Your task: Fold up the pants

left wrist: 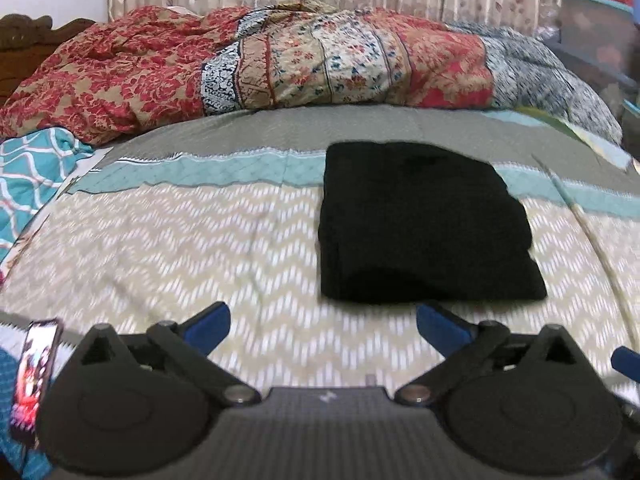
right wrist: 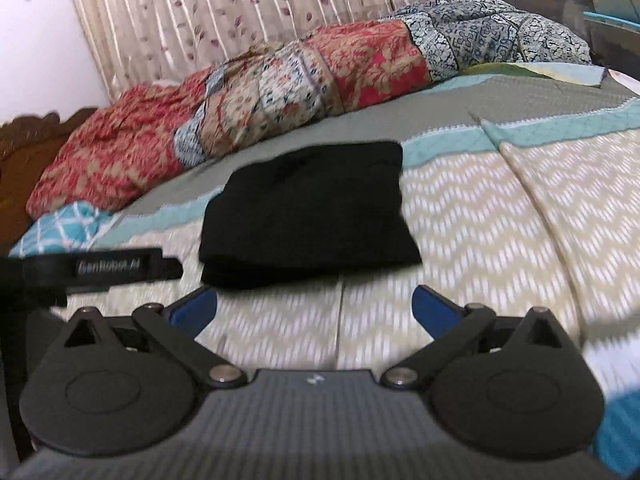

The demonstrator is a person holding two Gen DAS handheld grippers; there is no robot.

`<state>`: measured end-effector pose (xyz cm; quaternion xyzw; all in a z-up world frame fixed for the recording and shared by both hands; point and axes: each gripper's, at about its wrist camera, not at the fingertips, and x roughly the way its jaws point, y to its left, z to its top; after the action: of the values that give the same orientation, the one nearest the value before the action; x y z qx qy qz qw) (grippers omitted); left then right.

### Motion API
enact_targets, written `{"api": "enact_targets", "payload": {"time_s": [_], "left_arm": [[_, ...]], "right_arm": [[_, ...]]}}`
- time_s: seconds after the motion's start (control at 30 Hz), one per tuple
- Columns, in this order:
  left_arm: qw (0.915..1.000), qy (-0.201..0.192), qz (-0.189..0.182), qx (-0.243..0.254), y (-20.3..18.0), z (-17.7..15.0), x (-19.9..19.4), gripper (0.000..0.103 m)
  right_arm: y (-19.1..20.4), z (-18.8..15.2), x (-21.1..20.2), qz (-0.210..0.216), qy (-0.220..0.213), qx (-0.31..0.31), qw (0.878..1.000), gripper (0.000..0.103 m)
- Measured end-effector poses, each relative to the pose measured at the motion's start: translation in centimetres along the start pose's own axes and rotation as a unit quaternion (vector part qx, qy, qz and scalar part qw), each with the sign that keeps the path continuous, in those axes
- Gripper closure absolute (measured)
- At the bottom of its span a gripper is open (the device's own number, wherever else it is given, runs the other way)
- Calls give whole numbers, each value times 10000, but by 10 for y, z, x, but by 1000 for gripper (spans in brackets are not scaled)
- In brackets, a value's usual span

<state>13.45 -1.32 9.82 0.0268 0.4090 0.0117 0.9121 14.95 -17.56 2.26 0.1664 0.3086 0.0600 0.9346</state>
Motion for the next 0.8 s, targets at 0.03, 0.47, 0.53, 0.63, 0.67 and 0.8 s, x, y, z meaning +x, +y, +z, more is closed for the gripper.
{"api": "enact_targets", "payload": {"time_s": [0.03, 0.47, 0.53, 0.63, 0.67, 0.8], "left_arm": [[10000, 24, -10, 47, -1, -6, -6, 0], [9986, 478, -180, 140, -2, -69, -53, 0], [9982, 569, -146, 155, -2, -75, -56, 0], [9960, 875, -68, 140, -3, -81, -55, 0], [9955, 943, -36, 118, -3, -84, -54, 0], [9947, 1029, -60, -17, -1, -95, -57, 0]], "right_arm": [[3, -5, -4, -14, 98, -41, 9999, 0], [21, -40, -49, -87, 187, 59, 9998, 0], [20, -43, -53, -177, 118, 63, 9998, 0], [20, -45, -56, -211, 134, 164, 9996, 0], [19, -46, -57, -207, 151, 197, 9995, 0], [19, -53, -61, -217, 200, 222, 9993, 0]]}}
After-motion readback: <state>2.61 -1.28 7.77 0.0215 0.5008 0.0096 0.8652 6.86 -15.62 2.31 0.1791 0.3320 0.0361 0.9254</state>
